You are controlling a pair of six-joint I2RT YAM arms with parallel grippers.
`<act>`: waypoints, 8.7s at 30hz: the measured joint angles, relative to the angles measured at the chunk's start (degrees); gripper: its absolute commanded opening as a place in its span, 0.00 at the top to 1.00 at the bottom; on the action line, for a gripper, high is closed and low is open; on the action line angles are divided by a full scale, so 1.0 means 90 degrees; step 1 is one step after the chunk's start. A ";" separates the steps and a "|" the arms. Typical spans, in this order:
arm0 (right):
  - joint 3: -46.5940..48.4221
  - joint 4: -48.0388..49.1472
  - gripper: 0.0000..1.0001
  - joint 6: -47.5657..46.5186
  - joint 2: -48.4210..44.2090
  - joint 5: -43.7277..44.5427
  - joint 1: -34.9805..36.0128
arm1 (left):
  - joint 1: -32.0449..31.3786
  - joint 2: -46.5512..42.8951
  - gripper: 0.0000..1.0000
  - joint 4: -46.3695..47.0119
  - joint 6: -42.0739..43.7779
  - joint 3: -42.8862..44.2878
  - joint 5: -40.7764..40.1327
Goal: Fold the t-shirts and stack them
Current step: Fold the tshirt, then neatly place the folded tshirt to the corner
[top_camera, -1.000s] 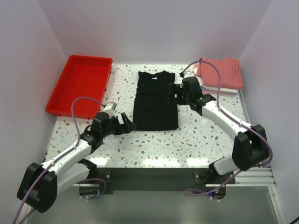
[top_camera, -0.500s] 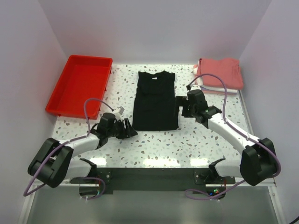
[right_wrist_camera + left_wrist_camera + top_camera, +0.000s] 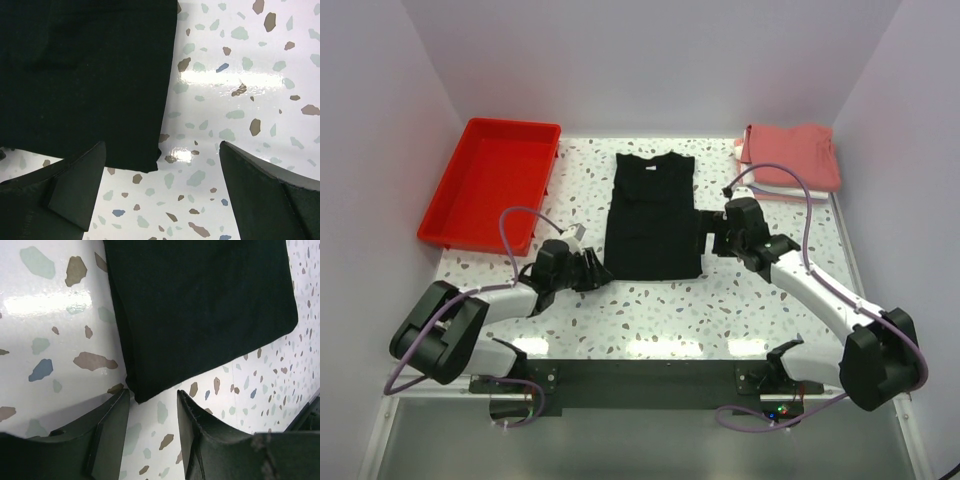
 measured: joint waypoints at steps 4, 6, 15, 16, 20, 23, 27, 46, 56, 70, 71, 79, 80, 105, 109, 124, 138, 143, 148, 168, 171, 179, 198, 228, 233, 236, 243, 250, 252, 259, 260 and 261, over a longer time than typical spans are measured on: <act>-0.0034 -0.0005 0.01 -0.0002 -0.0056 0.0000 0.0000 | 0.0000 0.0095 0.54 0.0163 -0.0117 0.0000 -0.0160; -0.0046 -0.0002 0.01 -0.0002 -0.0056 -0.0002 0.0000 | 0.0000 0.0153 0.54 0.0255 -0.0185 0.0000 -0.0187; -0.0063 -0.0002 0.01 -0.0053 -0.0034 -0.0177 0.0000 | 0.0000 0.0600 0.88 0.0648 -0.0306 0.0068 -0.0172; -0.0063 0.0000 0.01 -0.0075 -0.0022 -0.0270 0.0000 | 0.0000 0.0641 0.93 0.0661 -0.0308 0.0078 -0.0170; -0.0148 0.0056 0.01 -0.0199 0.0095 -0.0716 0.0000 | 0.0000 0.0699 1.00 0.0663 -0.0306 0.0107 -0.0131; -0.0248 0.0051 0.02 -0.0245 0.0335 -0.1018 0.0000 | 0.0000 0.0699 1.00 0.0651 -0.0304 0.0109 -0.0129; -0.0289 0.0049 0.12 -0.0240 0.0750 -0.1358 0.0000 | 0.0000 0.0675 1.00 0.0610 -0.0301 0.0109 -0.0136; -0.0495 0.0498 0.64 0.0423 0.1797 -0.1897 -0.0002 | 0.0000 0.0440 1.00 0.0306 -0.0211 0.0095 -0.0284; -0.0709 0.1037 1.00 0.0617 0.1902 -0.2256 0.0000 | 0.0000 0.0121 1.00 0.0291 -0.0211 -0.0087 -0.0289; -0.0296 -0.1518 1.00 -0.0102 -0.0333 -0.3971 0.0090 | -0.0005 -0.3915 1.00 -0.2351 0.0029 -0.0068 -0.0294; -0.0172 -0.1773 1.00 -0.0182 -0.0444 -0.4180 0.0095 | -0.0005 -0.4177 1.00 -0.2589 0.0029 0.0007 -0.0291; 0.0408 -0.3101 1.00 -0.0602 -0.1144 -0.5680 0.0100 | -0.0015 -0.5678 0.98 -0.3971 0.0000 0.0656 -0.0267; 0.0415 -0.3152 1.00 -0.0617 -0.1219 -0.5855 0.0100 | -0.0017 -0.5770 0.98 -0.4107 0.0000 0.0767 -0.0279; 0.0510 -0.2013 1.00 -0.0165 -0.0595 -0.5918 -0.0104 | -0.0087 -0.3769 0.90 -0.3495 -0.0306 0.1472 -0.2030; 0.0600 -0.1834 1.00 -0.0134 -0.0163 -0.5753 -0.0379 | -0.0085 -0.2968 0.90 -0.3087 -0.0313 0.1639 -0.2273; 0.1117 -0.1207 1.00 0.0002 0.0945 -0.4823 -0.0908 | -0.0078 -0.0617 0.90 -0.1783 0.0007 0.2599 -0.2752; 0.1598 -0.0821 0.02 0.0442 0.2327 -0.3009 -0.1039 | 0.0070 0.2096 0.00 -0.1246 0.0440 0.3959 -0.2382; 0.1965 -0.0845 0.01 0.0398 0.2601 -0.2654 -0.1081 | 0.0124 0.2429 0.00 -0.1314 0.0486 0.4301 -0.2159; 0.2076 -0.0648 0.01 0.0437 0.2334 -0.2769 -0.1083 | 0.0124 0.2329 0.00 -0.1302 0.0593 0.4354 -0.1722; 0.1241 0.0124 0.01 0.0100 0.2174 -0.4272 0.0206 | -0.0170 0.0811 0.00 -0.1093 0.0617 0.3283 -0.0529; 0.1525 0.0155 0.01 0.0114 0.2652 -0.4080 0.0194 | -0.0170 0.1256 0.00 -0.0933 0.0634 0.3373 -0.0357; 0.2135 0.0277 0.01 0.0129 0.3055 -0.3410 0.0000 | -0.0163 0.2992 0.00 -0.0889 0.0695 0.4590 0.0197; 0.2589 0.0442 0.01 0.0255 0.4294 -0.3223 -0.0568 | 0.0024 0.3920 0.00 -0.1008 0.0828 0.5187 0.0274; -0.0857 0.0027 0.02 0.1047 -0.1365 -0.1212 -0.0527 | 0.0112 -0.4847 0.00 -0.4396 -0.0075 0.1979 -0.3895; -0.1100 0.0573 0.03 0.1450 -0.0651 -0.1401 -0.0209 | 0.0112 -0.4777 0.00 -0.4830 -0.0160 0.1967 -0.3915; -0.1061 0.0724 0.05 0.1571 -0.0058 -0.1202 0.0177 | 0.0112 -0.4796 0.00 -0.4913 -0.0163 0.1967 -0.3920; -0.0996 0.1224 0.15 0.2052 0.0799 -0.0721 0.0338 | 0.0112 -0.5085 0.00 -0.5068 -0.0177 0.1931 -0.4002; -0.0423 0.1559 0.29 0.2183 0.1836 -0.0619 0.0410 | 0.0112 -0.5151 0.00 -0.5127 -0.0177 0.1914 -0.4087; -0.0335 0.1671 0.34 0.2259 0.2069 -0.0641 0.0454 | 0.0112 -0.5156 0.00 -0.5144 -0.0177 0.1892 -0.4087; 0.0032 0.1979 0.46 0.2453 0.2679 -0.0556 0.0658 | 0.0112 -0.5180 0.00 -0.5248 -0.0197 0.1889 -0.4160; 0.0087 0.2008 0.49 0.2475 0.2759 -0.0532 0.0675 | 0.0112 -0.5185 0.00 -0.5248 -0.0197 0.1889 -0.4170; 0.0148 0.2025 0.60 0.2494 0.2837 -0.0517 0.0685 | 0.0112 -0.5183 0.00 -0.5248 -0.0194 0.1889 -0.4187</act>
